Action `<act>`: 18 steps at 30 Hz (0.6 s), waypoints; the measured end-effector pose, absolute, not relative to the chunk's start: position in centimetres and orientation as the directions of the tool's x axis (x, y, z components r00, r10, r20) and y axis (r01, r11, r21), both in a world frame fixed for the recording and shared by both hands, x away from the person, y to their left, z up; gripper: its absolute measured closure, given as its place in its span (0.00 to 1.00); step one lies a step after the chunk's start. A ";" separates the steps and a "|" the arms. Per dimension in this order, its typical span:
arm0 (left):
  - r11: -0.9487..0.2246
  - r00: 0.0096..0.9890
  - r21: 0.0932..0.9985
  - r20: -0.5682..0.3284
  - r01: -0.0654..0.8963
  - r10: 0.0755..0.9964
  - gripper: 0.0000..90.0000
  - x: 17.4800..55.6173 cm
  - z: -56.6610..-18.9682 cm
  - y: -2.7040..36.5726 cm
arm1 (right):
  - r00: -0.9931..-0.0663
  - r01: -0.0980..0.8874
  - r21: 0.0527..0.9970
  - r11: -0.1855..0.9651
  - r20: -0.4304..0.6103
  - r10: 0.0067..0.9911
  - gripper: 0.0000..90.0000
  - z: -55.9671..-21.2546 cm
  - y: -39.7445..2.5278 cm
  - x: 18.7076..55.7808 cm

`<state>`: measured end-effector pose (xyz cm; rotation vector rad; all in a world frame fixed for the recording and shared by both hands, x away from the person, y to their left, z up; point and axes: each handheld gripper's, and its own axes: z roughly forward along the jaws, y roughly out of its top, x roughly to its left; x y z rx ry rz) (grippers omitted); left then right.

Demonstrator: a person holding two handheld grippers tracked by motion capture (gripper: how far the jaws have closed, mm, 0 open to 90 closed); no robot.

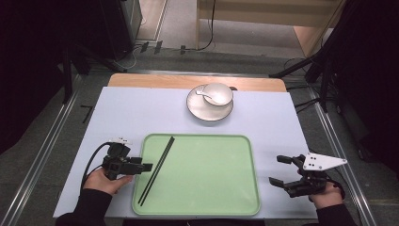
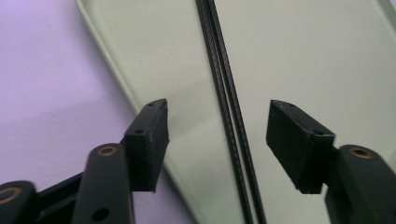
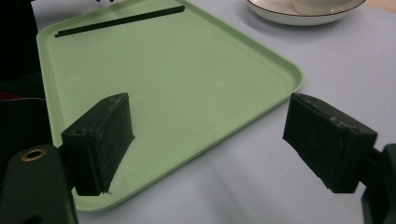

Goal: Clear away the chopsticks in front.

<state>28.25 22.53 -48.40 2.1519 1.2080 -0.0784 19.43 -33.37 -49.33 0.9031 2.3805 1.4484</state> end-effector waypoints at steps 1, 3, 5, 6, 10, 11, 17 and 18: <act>-0.360 0.579 0.522 -0.351 0.773 0.736 0.41 28.3 -48.4 22.8 | -0.790 0.391 0.860 0.328 0.130 0.600 0.18 -49.3 -33.4 19.4; -0.373 0.600 0.543 -0.331 0.752 0.728 0.40 28.2 -48.2 23.3 | -0.790 0.391 0.860 0.328 0.131 0.599 0.18 -49.4 -33.4 19.4; -0.395 0.627 0.562 -0.308 0.727 0.715 0.39 28.2 -48.1 23.8 | -0.789 0.393 0.859 0.327 0.132 0.600 0.18 -49.4 -33.4 19.4; -0.402 0.637 0.572 -0.297 0.715 0.711 0.39 28.2 -48.1 24.0 | -0.789 0.393 0.859 0.328 0.132 0.599 0.18 -49.4 -33.4 19.4; -0.445 0.685 0.610 -0.232 0.656 0.691 0.38 28.1 -48.1 24.9 | -0.789 0.396 0.857 0.329 0.134 0.600 0.18 -49.4 -33.4 19.4; -0.455 0.697 0.620 -0.218 0.640 0.684 0.37 28.1 -48.1 25.1 | -0.789 0.394 0.858 0.329 0.133 0.599 0.18 -49.4 -33.4 19.4; -0.448 0.704 0.652 -0.189 0.611 0.685 0.33 27.9 -48.1 26.9 | -0.788 0.394 0.859 0.326 0.133 0.601 0.18 -49.4 -33.4 19.4; -0.437 0.700 0.659 -0.195 0.613 0.687 0.33 27.8 -48.1 27.2 | -0.789 0.393 0.859 0.327 0.132 0.600 0.18 -49.4 -33.4 19.4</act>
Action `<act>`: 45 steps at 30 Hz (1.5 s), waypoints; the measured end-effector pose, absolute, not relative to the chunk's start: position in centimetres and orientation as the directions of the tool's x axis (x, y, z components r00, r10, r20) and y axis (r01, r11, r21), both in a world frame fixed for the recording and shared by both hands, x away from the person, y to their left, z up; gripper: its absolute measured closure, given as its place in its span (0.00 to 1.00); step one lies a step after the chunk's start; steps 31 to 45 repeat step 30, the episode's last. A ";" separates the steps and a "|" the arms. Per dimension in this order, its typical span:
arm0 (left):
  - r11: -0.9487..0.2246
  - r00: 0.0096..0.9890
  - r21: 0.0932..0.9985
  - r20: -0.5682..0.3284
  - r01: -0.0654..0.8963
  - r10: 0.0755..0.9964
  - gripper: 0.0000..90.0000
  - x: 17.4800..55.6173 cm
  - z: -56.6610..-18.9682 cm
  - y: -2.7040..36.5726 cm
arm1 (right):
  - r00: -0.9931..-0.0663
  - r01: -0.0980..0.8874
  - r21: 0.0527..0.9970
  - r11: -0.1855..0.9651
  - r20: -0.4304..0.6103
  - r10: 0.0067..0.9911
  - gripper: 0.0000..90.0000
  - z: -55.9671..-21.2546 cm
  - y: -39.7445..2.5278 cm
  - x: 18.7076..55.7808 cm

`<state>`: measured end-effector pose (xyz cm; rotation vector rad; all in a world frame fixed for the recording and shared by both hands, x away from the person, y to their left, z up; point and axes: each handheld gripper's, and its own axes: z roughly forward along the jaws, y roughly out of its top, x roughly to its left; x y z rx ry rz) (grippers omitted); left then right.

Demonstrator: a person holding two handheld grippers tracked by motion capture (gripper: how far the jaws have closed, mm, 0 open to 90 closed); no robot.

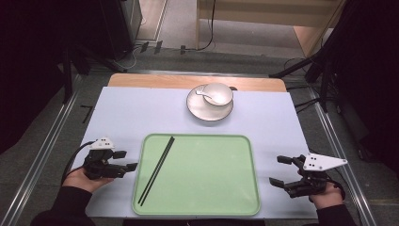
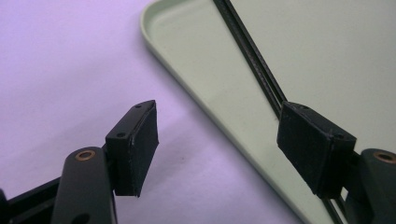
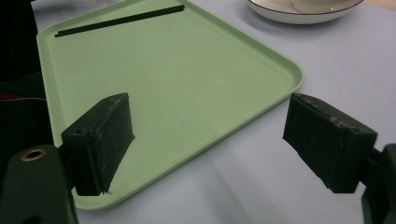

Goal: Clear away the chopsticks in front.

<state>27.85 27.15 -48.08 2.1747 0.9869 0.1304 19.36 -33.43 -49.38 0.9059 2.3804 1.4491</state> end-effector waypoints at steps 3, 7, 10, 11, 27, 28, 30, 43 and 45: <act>-0.413 0.692 0.676 -0.202 0.611 0.694 0.33 27.8 -47.9 28.1 | -0.789 0.392 0.860 0.326 0.131 0.601 0.18 -49.3 -33.4 19.3; -0.373 0.677 0.704 -0.207 0.604 0.707 0.33 27.8 -47.8 29.3 | -0.788 0.393 0.862 0.321 0.135 0.601 0.18 -49.3 -33.4 19.3; -0.355 0.673 0.721 -0.204 0.595 0.711 0.32 27.7 -47.7 29.9 | -0.788 0.389 0.865 0.317 0.133 0.601 0.18 -49.3 -33.4 19.3; -0.355 0.672 0.723 -0.202 0.593 0.712 0.32 27.6 -47.7 30.1 | -0.787 0.389 0.865 0.316 0.135 0.602 0.18 -49.3 -33.4 19.2; -0.351 0.656 0.714 -0.197 0.605 0.729 0.31 27.5 -47.9 30.3 | -0.792 0.385 0.865 0.322 0.130 0.597 0.18 -49.2 -33.3 19.2; -0.355 0.656 0.711 -0.195 0.607 0.729 0.31 27.6 -47.9 30.3 | -0.792 0.385 0.865 0.323 0.129 0.597 0.18 -49.2 -33.3 19.2; -0.355 0.654 0.709 -0.197 0.609 0.730 0.31 27.6 -48.0 30.2 | -0.792 0.385 0.864 0.325 0.129 0.597 0.18 -49.2 -33.3 19.2; -0.355 0.654 0.709 -0.197 0.609 0.730 0.31 27.6 -48.0 30.2 | -0.792 0.385 0.864 0.325 0.129 0.597 0.18 -49.2 -33.3 19.2; -0.355 0.654 0.709 -0.197 0.609 0.730 0.31 27.6 -48.0 30.2 | -0.792 0.385 0.864 0.325 0.129 0.597 0.18 -49.2 -33.3 19.2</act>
